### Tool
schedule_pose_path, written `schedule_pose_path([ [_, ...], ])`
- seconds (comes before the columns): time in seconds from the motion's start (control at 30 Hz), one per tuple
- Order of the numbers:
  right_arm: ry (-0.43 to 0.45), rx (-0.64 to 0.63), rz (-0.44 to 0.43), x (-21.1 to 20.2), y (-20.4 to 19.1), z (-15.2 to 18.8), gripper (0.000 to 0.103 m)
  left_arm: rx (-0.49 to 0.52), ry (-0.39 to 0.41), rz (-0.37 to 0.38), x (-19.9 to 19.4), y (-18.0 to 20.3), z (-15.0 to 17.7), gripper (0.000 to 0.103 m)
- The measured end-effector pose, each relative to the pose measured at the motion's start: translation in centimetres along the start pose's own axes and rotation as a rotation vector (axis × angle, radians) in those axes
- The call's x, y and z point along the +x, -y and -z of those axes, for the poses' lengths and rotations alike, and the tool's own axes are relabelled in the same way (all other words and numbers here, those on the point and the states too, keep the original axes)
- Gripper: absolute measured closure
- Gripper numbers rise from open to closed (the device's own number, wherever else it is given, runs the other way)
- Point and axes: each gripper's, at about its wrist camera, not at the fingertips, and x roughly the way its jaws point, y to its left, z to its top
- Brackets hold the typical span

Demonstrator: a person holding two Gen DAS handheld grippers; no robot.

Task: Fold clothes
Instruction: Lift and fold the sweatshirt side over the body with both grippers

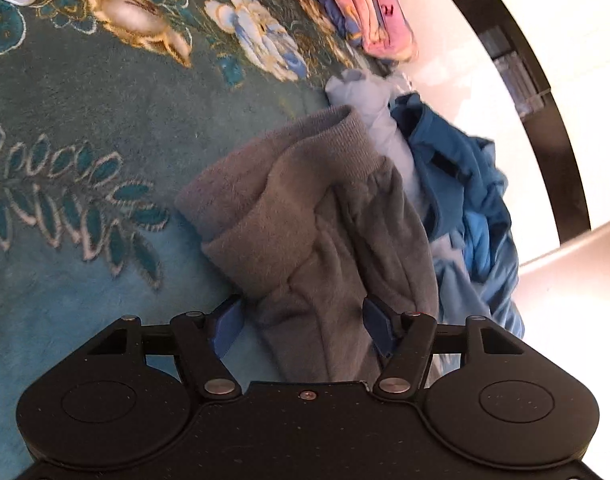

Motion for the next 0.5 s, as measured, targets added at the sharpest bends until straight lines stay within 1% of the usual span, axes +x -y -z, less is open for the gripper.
schedule_pose_path([
  [0.1, 0.035, 0.038, -0.012, 1.4, 0.2, -0.2, 0.029, 0.01, 0.031, -0.015, 0.5, 0.5, 0.2, 0.042],
  [0.17, 0.053, 0.041, -0.024, 2.0, 0.1, -0.4, 0.029, 0.023, 0.056, -0.019, 0.9, 0.8, 0.6, 0.042],
  [0.2, 0.059, 0.039, -0.028, 2.2, 0.0, -0.4, 0.036, 0.024, 0.067, -0.019, 1.0, 0.8, 0.7, 0.043],
  [0.23, 0.058, 0.037, -0.021, 2.5, -0.1, -0.4, 0.056, 0.019, 0.078, -0.024, 1.1, 0.9, 0.8, 0.045],
  [0.27, 0.056, 0.037, -0.003, 2.8, -0.3, -0.4, 0.065, 0.013, 0.088, -0.03, 1.2, 1.0, 0.9, 0.053],
  [0.3, 0.054, 0.041, 0.006, 3.0, -0.3, -0.5, 0.075, 0.006, 0.098, -0.038, 1.2, 1.1, 0.8, 0.065],
  [0.33, 0.054, 0.053, -0.005, 3.0, -0.3, -0.5, 0.082, 0.0, 0.112, -0.045, 1.1, 1.0, 0.8, 0.072],
  [0.37, 0.054, 0.064, -0.018, 2.9, -0.3, -0.5, 0.085, -0.005, 0.127, -0.051, 0.9, 1.0, 0.7, 0.082],
  [0.4, 0.056, 0.064, -0.026, 2.7, -0.4, -0.5, 0.089, -0.01, 0.143, -0.057, 0.7, 1.0, 0.7, 0.086],
  [0.43, 0.06, 0.044, -0.024, 2.3, -0.9, -0.5, 0.092, -0.016, 0.151, -0.06, 0.6, 1.1, 0.5, 0.088],
  [0.5, 0.068, 0.003, -0.021, 1.6, -1.9, -0.4, 0.093, -0.03, 0.163, -0.065, 0.3, 1.4, 0.2, 0.091],
])
